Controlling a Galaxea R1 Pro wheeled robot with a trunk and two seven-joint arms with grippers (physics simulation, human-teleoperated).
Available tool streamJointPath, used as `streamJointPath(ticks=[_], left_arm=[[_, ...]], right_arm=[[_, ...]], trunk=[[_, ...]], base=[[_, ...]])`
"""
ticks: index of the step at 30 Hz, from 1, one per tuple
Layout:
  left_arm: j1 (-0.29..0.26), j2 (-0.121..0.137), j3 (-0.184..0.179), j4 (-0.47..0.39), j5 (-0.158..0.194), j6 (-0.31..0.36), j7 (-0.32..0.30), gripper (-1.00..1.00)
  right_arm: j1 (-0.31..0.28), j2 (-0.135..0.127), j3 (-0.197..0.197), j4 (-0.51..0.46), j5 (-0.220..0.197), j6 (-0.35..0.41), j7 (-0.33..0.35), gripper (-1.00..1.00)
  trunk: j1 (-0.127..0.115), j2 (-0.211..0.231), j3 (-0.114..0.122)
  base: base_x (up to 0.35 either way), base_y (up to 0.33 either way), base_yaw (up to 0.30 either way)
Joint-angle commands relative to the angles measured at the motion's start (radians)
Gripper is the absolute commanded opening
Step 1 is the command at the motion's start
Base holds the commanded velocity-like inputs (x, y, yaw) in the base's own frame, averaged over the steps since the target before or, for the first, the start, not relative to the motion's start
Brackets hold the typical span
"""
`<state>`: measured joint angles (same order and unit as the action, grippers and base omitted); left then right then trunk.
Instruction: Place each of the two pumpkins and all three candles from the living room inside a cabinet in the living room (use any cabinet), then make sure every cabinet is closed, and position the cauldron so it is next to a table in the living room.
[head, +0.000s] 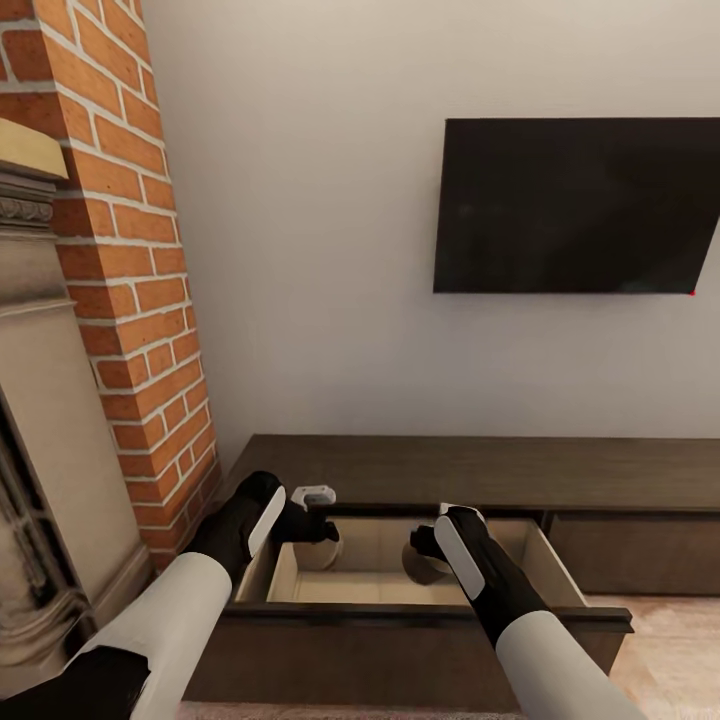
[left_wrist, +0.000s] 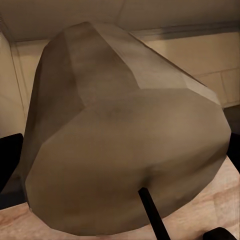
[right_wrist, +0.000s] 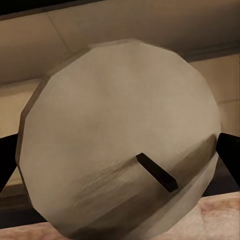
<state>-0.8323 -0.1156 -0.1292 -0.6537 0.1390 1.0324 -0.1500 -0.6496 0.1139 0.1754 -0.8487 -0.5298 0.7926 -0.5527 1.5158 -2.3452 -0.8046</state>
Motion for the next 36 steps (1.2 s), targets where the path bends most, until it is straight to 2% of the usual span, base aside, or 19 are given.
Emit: streamJointPath(ticks=[1,14,26,36], left_arm=[[-0.001,0.001,-0.003,-0.001,0.008,-0.004,0.005,-1.0],[-0.001,0.001,-0.003,-0.001,0.008,-0.046,0.004,-1.0],[-0.001,0.001,-0.003,-0.001,0.008,-0.049,0.004,-1.0],[-0.001,0.001,-0.003,-0.001,0.008,-0.047,0.004,-1.0]], right_arm=[[-0.001,0.0,0.003,-0.001,-0.01,0.0,-0.01,-1.0],[-0.001,0.0,0.003,-0.001,-0.01,0.0,-0.01,-1.0],[-0.001,0.0,0.004,-0.001,-0.01,0.0,-0.01,-1.0],[-0.001,0.0,0.004,-0.001,-0.01,0.0,-0.01,-1.0]], trunk=[[0.004,-0.008,-0.004],[0.054,-0.099,-0.045],[0.054,-0.099,-0.045],[0.054,-0.099,-0.045]], base=[[0.0,0.0,0.0],[0.0,0.0,0.0],[0.004,0.0,0.0],[0.105,0.0,0.0]])
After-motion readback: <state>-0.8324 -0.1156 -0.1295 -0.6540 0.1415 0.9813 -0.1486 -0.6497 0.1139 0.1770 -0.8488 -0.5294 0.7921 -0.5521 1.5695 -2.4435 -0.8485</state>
